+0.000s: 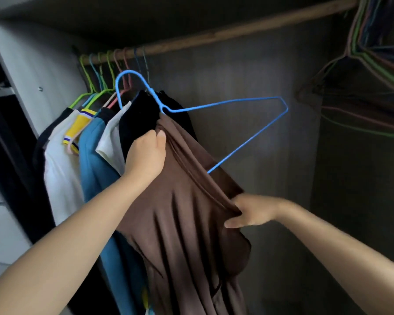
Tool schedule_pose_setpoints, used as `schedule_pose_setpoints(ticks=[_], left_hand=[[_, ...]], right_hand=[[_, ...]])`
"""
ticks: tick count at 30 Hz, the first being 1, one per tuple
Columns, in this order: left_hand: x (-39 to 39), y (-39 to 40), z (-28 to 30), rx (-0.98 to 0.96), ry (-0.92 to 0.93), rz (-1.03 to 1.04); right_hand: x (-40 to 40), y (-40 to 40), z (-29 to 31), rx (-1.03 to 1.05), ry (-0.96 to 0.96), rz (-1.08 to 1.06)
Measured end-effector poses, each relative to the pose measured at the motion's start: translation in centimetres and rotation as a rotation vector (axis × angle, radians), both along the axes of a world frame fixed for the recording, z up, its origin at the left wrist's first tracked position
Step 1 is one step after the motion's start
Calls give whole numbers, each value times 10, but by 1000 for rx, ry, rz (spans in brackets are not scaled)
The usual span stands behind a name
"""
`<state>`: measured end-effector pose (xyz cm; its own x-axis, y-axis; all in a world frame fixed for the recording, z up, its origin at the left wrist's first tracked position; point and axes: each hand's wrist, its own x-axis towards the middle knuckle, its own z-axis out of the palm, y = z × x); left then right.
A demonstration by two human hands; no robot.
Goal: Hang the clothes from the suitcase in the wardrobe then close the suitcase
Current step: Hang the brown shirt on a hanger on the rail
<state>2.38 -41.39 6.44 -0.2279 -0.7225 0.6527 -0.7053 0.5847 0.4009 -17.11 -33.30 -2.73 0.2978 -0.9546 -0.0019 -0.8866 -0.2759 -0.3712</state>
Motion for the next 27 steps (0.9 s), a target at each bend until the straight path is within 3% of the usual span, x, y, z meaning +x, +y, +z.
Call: schedule_pose_setpoints(ticks=[2, 6, 8, 10, 14, 17, 19, 22, 25, 27], left_hand=[[16, -2, -14, 31, 60, -18], [46, -8, -38, 119, 135, -48], [53, -6, -43, 146, 64, -97], [58, -4, -45, 160, 13, -126], [67, -9, -46, 177, -96, -130], [54, 1, -45, 117, -207, -174], [41, 11, -42, 72, -235, -195], [30, 19, -39, 54, -241, -254], [16, 27, -34, 41, -363, -299], [8, 30, -27, -14, -300, -294]], right_hand=[[-21, -1, 9, -128, 116, -68], [-56, 6, 24, -693, -126, -260], [-57, 15, 35, -777, -292, -432], [-58, 19, 42, -785, -325, -553], [-55, 22, 53, -883, 161, -291], [-26, 20, 60, -776, 292, -57], [-5, 18, 69, -764, 268, 32], [10, 18, 88, -855, 42, 69], [28, 14, 102, -892, -82, 124], [36, 12, 106, -869, -94, 113]])
